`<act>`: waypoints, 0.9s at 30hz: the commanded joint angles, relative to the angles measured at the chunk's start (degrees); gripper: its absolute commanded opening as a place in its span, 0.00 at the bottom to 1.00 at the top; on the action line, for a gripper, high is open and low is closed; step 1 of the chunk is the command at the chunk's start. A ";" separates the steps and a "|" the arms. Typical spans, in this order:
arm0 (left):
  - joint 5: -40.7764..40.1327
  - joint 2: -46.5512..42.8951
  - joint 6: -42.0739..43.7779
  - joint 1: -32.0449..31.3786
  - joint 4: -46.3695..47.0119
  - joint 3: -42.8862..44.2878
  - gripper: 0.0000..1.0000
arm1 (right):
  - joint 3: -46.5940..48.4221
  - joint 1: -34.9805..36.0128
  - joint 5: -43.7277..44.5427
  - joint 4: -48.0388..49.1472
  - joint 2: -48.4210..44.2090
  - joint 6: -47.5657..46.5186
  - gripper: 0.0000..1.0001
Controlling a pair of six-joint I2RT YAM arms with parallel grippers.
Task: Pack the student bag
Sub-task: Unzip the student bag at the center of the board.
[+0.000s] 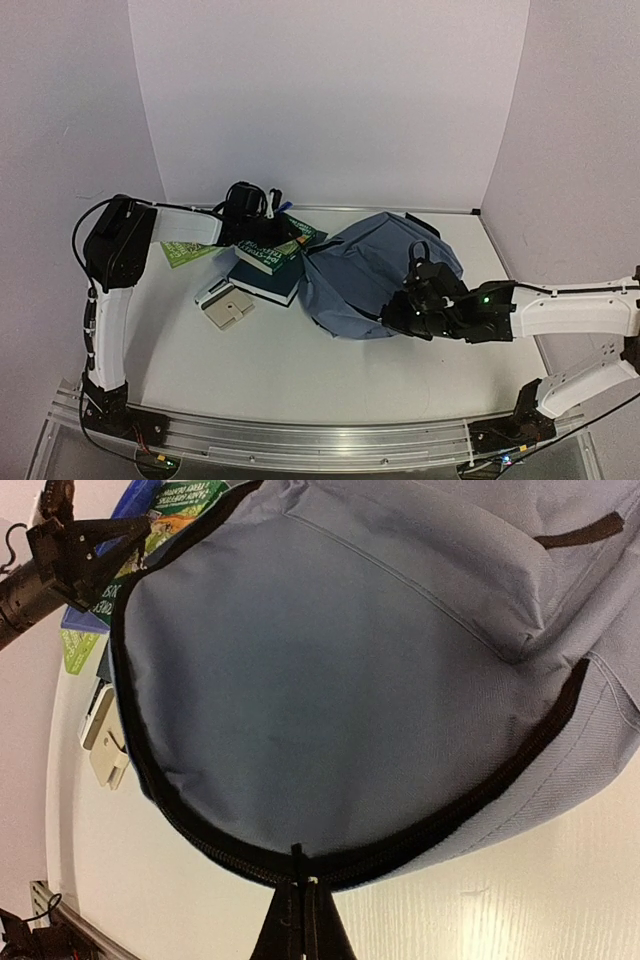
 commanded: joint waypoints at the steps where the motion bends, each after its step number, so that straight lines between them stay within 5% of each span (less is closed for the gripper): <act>1: -2.45 -5.71 1.67 0.94 -0.52 0.35 0.38 | 4.64 1.30 2.03 0.88 2.63 -2.97 0.00; 5: -6.83 -13.77 0.90 0.12 -5.12 -5.95 0.69 | 8.01 2.37 2.14 3.01 6.29 -5.41 0.00; 8: -10.40 -19.14 -1.55 -1.91 -10.00 -11.25 0.77 | 9.98 2.98 1.77 4.67 8.90 -6.22 0.00; 18: -8.89 -25.04 -16.61 -13.14 -10.23 -23.15 0.83 | 13.15 5.46 -1.47 10.95 15.42 -6.85 0.00; 27: -8.04 -22.66 -19.54 -16.37 -10.23 -23.46 0.84 | 11.28 5.88 -0.38 11.02 14.69 -5.22 0.00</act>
